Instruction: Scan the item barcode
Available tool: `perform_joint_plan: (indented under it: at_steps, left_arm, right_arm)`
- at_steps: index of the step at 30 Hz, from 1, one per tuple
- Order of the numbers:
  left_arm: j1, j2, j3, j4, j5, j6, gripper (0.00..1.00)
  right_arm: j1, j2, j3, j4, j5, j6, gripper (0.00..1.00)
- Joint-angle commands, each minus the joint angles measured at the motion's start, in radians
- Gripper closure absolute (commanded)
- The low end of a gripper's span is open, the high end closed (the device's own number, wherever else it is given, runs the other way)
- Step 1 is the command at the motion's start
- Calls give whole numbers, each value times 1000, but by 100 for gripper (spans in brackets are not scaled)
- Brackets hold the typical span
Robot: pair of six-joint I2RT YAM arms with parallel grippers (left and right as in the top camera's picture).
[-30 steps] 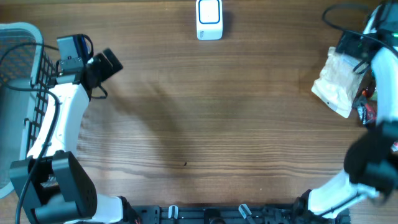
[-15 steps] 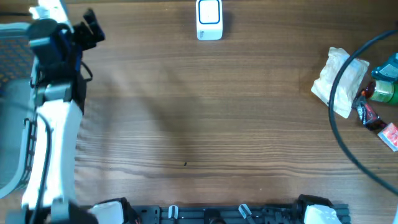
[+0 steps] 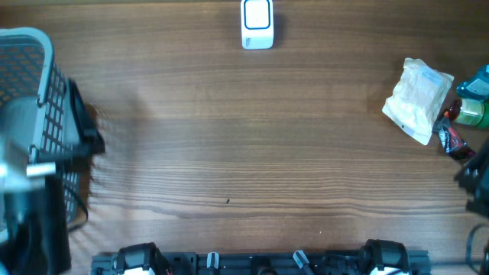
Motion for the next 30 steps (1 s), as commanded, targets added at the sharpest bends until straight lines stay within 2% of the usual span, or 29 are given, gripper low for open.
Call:
perform_joint_plan:
  at_steps: [1,4,7,9,14,20,25,30]
  left_arm:
    - [2,-146,3,-12,51,22,0]
    - [2,-244,-16,-16,50,22,0]
    - [2,-334,-64,-14,50,22,0]
    - [2,-427,-133,-10,50,22,0]
    - [3,-574,-271,-5,50,22,0]
    - [9,-576,-283,19,53,22,0]
    - [9,-576,-283,19,53,22,0]
    - [9,-576,-283,19,54,22,0]
  right_arm:
    - [-68,-68,-14,-47,-54,29,0]
    - [-87,-144,-15,-63,-155,109,0]
    - [-87,-162,-15,-63,-166,109,0]
    - [-87,-163,-15,-63,-204,196,0]
    - [-87,-198,-15,-40,-241,231,0]
    - [-87,-220,-15,60,-241,423,0]
    - [-86,-348,-14,43,-244,418,0]
    - [-32,-416,-14,12,-342,422,0]
